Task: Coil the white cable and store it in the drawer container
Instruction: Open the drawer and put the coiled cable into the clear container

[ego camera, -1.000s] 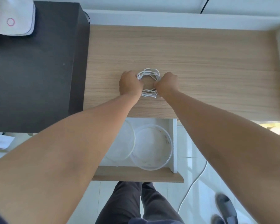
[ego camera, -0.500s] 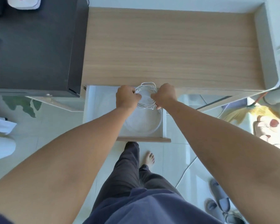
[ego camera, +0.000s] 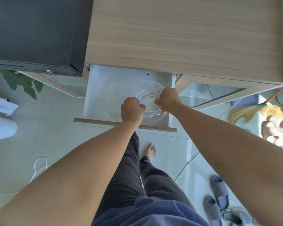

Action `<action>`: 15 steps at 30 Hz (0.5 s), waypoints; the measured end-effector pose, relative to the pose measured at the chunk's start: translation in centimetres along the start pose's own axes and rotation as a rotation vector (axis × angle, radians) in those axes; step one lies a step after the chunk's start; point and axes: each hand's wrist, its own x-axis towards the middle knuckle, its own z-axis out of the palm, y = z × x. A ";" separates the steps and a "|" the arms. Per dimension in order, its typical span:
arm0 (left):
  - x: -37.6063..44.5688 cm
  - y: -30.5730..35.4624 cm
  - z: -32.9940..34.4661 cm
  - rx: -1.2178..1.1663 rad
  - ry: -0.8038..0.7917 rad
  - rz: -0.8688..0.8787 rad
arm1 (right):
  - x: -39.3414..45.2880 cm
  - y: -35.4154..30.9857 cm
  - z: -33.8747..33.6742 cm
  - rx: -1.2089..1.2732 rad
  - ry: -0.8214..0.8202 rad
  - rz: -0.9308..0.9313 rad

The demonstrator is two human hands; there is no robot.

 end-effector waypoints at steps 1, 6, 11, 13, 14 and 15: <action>0.2 -0.1 0.3 0.065 -0.009 0.010 | 0.6 -0.1 0.2 -0.006 -0.028 0.011; 1.5 -0.8 1.7 0.311 -0.071 0.128 | 2.7 -0.1 1.4 -0.094 -0.072 -0.036; 1.8 -0.7 2.6 0.488 -0.179 0.186 | 3.5 -0.3 2.4 -0.155 -0.093 -0.038; 1.9 -0.5 3.0 0.506 -0.203 0.175 | 3.9 -0.2 2.6 -0.170 -0.091 -0.037; 2.1 -0.4 3.0 0.504 -0.207 0.156 | 4.2 -0.2 2.8 -0.172 -0.087 -0.038; 2.3 -0.4 3.1 0.495 -0.208 0.129 | 4.3 -0.2 3.0 -0.170 -0.086 -0.032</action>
